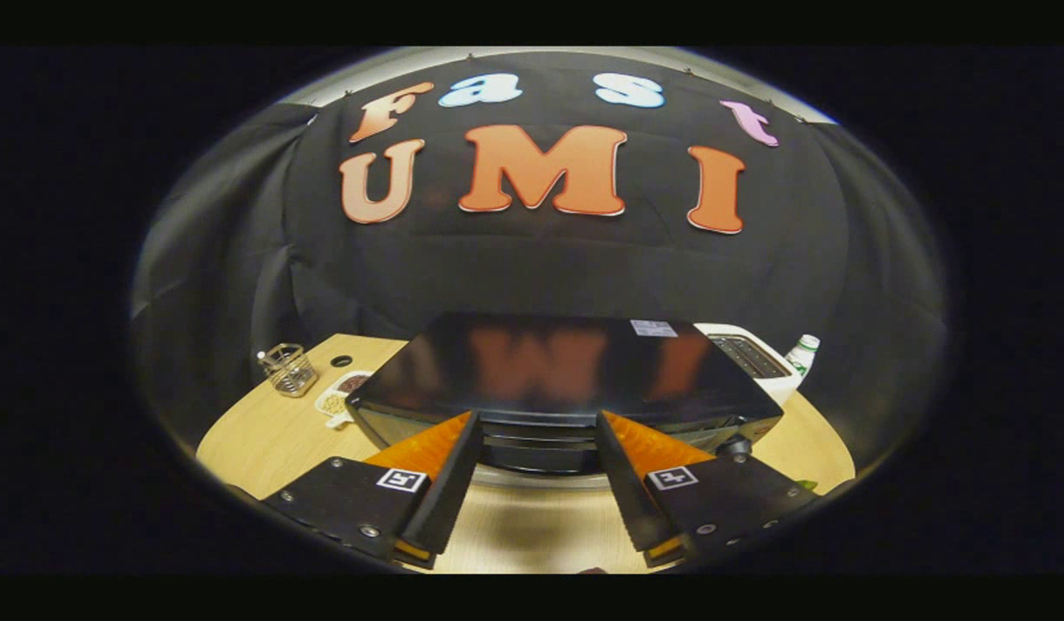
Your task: Open the toaster oven, put the food inside, and close the toaster oven door.
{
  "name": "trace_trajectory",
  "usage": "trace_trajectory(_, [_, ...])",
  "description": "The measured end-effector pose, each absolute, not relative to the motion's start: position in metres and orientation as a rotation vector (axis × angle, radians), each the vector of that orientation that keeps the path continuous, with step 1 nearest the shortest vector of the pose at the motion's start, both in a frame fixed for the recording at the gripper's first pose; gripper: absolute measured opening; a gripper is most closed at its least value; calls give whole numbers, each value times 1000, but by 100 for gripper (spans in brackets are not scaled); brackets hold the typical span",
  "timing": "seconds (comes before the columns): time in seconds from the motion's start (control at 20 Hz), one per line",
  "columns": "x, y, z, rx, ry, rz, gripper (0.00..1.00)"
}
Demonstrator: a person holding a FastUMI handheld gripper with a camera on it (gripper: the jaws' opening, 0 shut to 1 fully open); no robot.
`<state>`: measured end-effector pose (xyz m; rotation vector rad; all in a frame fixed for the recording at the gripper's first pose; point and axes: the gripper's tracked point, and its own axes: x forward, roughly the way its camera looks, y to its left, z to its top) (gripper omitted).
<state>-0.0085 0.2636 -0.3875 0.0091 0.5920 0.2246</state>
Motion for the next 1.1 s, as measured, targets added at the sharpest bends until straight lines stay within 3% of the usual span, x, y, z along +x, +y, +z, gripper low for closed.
trace_trajectory(0.45, [-67, 262, -402, 9, 738, 343, 77])
trace_trajectory(0.65, [-131, 266, -444, 67, 959, 444, 76])
trace_trajectory(1.1, [-136, 250, -499, 69, 1078, 389, 73])
